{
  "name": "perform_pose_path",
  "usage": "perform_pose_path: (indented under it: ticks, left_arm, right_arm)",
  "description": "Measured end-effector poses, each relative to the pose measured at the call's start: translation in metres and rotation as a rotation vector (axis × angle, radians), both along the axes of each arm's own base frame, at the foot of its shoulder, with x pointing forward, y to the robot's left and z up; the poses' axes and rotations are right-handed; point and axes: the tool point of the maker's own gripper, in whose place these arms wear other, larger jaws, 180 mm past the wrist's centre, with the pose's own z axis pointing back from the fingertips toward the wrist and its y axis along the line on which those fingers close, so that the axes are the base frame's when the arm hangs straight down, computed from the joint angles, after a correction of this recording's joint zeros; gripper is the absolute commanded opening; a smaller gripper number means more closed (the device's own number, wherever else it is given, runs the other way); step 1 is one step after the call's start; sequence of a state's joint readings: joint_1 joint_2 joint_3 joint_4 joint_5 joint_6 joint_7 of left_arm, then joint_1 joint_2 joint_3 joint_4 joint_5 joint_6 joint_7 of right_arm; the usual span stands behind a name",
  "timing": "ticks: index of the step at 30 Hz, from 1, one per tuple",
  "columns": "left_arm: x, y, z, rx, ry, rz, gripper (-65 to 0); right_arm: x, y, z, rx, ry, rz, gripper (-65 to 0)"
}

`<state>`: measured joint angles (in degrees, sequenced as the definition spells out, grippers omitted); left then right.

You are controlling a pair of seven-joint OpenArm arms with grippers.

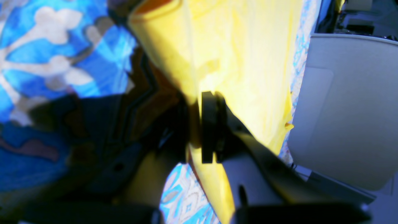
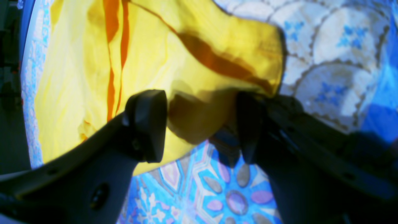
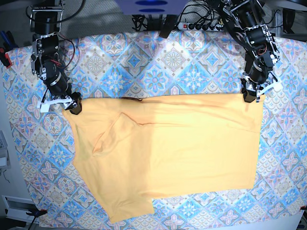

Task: Fold the T-shirt properly
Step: 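Drag the shirt edge toward the robot base with both grippers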

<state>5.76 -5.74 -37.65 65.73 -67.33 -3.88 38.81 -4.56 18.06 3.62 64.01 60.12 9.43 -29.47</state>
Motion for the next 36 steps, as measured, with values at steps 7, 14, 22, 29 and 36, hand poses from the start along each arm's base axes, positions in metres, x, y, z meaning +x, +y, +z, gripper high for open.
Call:
perform_pose_path:
  ticks: [7, 14, 22, 29, 36]
  left_arm:
    - [0.000, 0.000, 0.000, 0.001, -0.001, 0.000, -59.7]
    - [-0.011, 0.001, -0.001, 0.011, 0.016, -0.005, -59.7]
    - [-0.051, 0.003, 0.003, 0.076, 0.074, -0.041, -59.7]
    - [-0.068, -0.003, 0.011, 0.067, 0.073, -0.081, -59.7]
    - [-0.068, -0.006, 0.013, 0.041, 0.054, -0.066, -62.3]
  right_arm:
    - [-0.004, 0.003, -0.006, 0.004, 0.034, 0.002, -65.0]
    - [-0.019, -0.002, -0.008, 0.030, 0.069, 0.003, -64.5]
    - [-0.061, -0.035, -0.001, 0.007, 0.113, -0.056, -64.6]
    - [-0.092, -0.058, 0.002, -0.018, 0.144, -0.099, -64.6]
    - [-0.096, -0.051, 0.005, -0.024, 0.113, -0.035, -64.7]
